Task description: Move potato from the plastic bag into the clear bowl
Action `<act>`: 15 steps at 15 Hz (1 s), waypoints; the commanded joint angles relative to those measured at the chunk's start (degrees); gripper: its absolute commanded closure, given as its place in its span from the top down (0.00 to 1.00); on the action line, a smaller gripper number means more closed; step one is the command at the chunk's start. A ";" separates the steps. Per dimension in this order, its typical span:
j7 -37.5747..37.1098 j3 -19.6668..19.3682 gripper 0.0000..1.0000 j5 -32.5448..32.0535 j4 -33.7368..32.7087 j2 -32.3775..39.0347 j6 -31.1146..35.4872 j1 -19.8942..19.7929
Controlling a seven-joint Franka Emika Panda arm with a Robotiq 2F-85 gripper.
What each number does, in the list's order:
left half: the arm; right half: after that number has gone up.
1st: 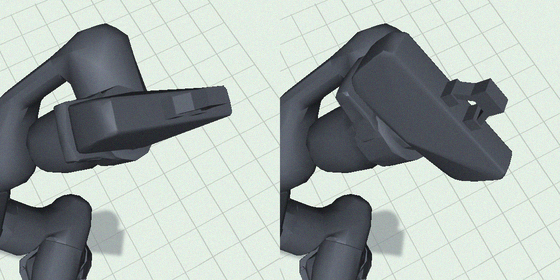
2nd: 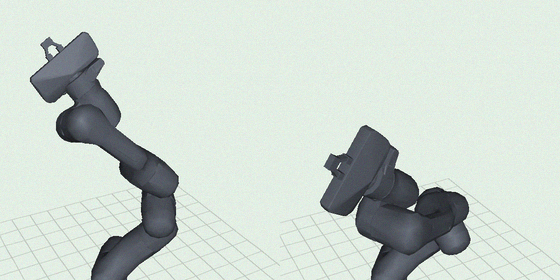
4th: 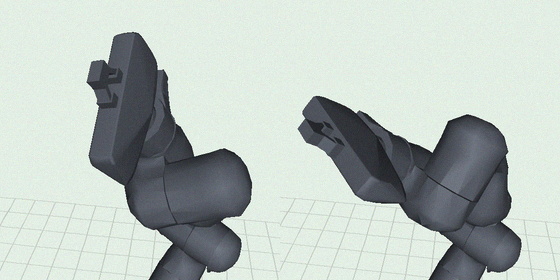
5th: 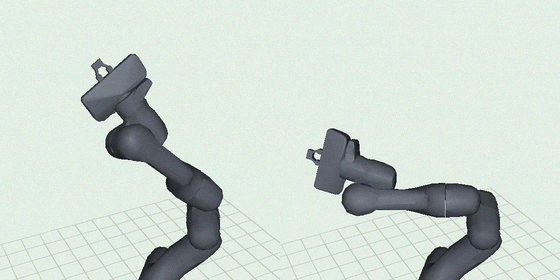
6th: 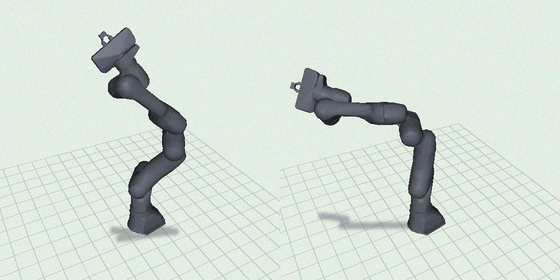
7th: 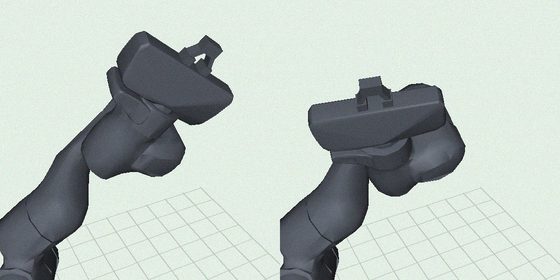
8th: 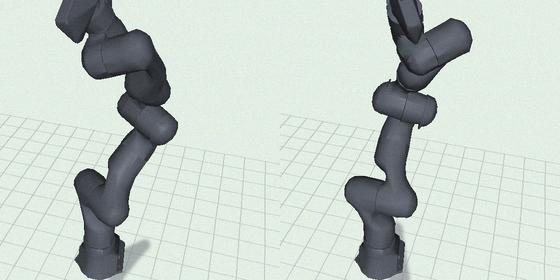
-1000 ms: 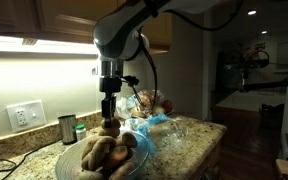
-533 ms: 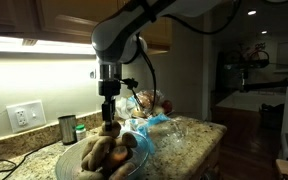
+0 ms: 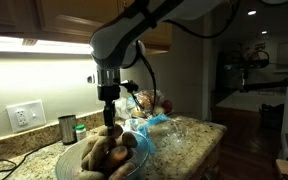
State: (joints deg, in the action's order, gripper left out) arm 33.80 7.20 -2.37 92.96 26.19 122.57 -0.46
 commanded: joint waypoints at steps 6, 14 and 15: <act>-0.94 -0.49 0.97 -2.08 1.67 -0.61 -0.20 0.76; -1.11 -0.57 1.00 -2.43 2.08 -0.66 -0.18 0.78; -1.12 -0.58 1.00 -2.47 2.13 -0.69 -0.14 0.77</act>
State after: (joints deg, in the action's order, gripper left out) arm 33.77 7.18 -3.60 93.86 26.36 122.56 -0.20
